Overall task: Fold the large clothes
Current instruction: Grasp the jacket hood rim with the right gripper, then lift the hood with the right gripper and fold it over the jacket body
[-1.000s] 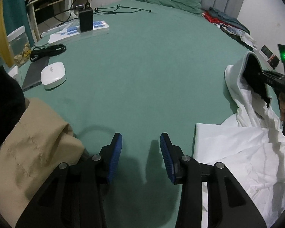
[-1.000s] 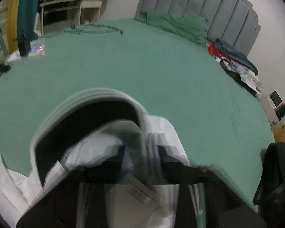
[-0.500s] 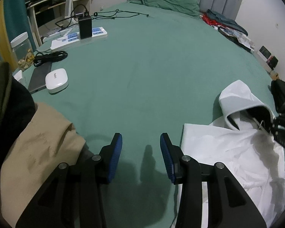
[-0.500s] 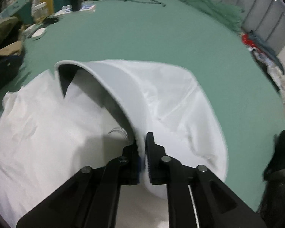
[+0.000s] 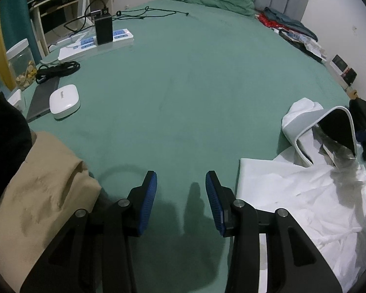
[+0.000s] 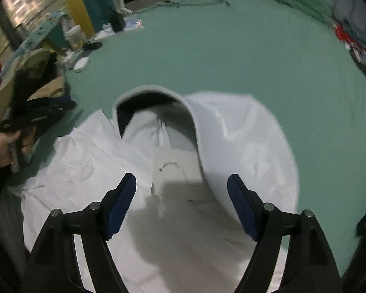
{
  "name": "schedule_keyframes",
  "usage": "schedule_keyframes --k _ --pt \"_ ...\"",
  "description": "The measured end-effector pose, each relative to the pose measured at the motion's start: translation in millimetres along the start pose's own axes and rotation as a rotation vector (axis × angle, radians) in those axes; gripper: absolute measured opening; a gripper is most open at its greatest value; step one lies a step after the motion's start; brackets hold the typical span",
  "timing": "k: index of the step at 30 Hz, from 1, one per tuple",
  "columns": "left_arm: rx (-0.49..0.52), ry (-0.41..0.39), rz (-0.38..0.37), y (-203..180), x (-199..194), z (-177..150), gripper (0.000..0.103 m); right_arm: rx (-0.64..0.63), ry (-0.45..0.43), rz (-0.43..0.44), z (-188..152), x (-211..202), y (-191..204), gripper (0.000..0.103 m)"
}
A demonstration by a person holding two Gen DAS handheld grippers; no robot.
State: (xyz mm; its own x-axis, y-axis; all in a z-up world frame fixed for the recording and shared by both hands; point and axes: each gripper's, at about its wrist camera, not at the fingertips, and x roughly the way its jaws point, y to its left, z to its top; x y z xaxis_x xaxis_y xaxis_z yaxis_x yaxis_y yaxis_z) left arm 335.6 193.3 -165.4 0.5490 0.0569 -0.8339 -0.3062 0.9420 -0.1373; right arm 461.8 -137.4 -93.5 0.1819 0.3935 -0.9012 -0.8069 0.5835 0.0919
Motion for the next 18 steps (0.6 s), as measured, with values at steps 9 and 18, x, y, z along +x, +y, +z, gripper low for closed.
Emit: schedule_keyframes --k 9,18 --pt "-0.019 -0.012 0.015 4.0 -1.9 -0.3 0.044 0.127 -0.056 -0.059 66.3 4.6 -58.5 0.079" --pt "-0.006 -0.015 0.038 -0.7 -0.6 -0.2 0.044 -0.013 0.122 0.08 47.3 74.2 -20.3 0.091"
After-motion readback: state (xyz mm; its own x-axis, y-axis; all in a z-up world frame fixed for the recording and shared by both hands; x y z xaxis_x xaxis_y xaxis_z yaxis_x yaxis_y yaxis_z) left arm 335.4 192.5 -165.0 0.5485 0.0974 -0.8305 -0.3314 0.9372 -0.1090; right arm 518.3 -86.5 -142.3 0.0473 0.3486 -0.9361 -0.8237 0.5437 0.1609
